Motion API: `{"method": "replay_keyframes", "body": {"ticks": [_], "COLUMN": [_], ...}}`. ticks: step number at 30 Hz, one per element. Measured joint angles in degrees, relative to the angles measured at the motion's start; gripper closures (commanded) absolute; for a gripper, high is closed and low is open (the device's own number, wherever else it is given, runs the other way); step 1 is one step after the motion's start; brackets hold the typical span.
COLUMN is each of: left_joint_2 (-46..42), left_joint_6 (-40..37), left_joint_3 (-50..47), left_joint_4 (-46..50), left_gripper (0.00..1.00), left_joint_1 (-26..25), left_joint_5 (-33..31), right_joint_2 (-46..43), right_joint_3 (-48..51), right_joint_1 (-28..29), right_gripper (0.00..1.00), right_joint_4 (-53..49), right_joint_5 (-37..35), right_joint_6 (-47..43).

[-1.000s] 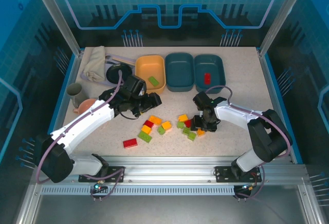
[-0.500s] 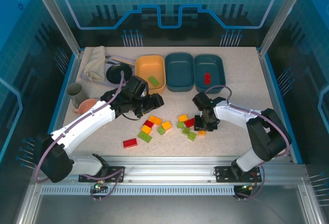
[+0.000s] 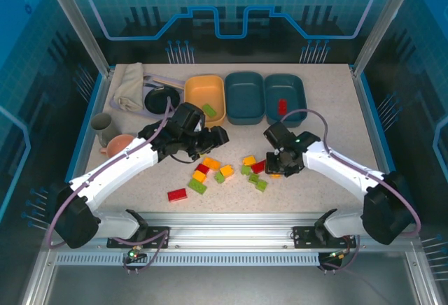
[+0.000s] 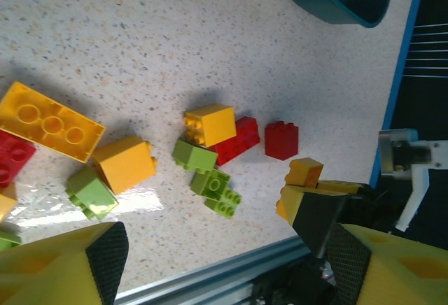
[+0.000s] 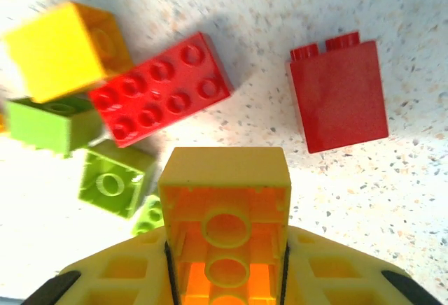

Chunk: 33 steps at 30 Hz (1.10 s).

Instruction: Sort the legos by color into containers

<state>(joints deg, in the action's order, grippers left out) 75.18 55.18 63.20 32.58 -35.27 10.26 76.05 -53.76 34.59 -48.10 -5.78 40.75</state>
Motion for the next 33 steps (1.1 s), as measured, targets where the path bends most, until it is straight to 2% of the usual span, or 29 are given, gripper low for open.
{"method": "replay_keyframes", "body": {"ticks": [4, 8, 16, 24, 26, 29, 33], "left_joint_2": [1.7, 3.89, 11.61, 16.9, 17.11, 17.16, 16.85], "left_joint_6": [0.48, 0.46, 0.13, -1.6, -2.14, -2.82, -2.78], "left_joint_3": [5.05, 9.64, 16.41, 19.26, 19.26, 19.26, 18.01], "left_joint_4": [0.04, -0.74, -1.44, -0.81, 0.02, 1.29, 2.32], "left_gripper": [0.2, 0.2, 0.21, 0.22, 0.22, 0.23, 0.24], "left_joint_1": [0.79, 4.31, 13.86, 18.25, 18.43, 18.4, 18.4], "left_joint_5": [1.7, 3.17, 5.27, 5.27, 5.22, 5.22, 5.22], "right_joint_2": [1.11, 8.24, 33.7, 57.05, 62.05, 68.06, 70.58], "right_joint_3": [-7.93, -19.67, -43.89, -67.67, -73.94, -81.55, -84.35], "right_joint_1": [-0.11, -1.16, -7.21, -10.78, -11.39, -11.87, -11.93], "right_gripper": [0.77, 0.77, 0.76, 0.73, 0.7, 0.6, 0.46], "right_joint_4": [-1.88, -1.33, 0.42, -2.62, -4.39, -7.04, -9.57], "right_joint_5": [0.22, 0.81, 2.38, 3.48, 3.82, 4.42, 5.25], "right_joint_6": [-0.72, -2.97, -8.28, -11.3, -11.52, -11.78, -12.39]}}
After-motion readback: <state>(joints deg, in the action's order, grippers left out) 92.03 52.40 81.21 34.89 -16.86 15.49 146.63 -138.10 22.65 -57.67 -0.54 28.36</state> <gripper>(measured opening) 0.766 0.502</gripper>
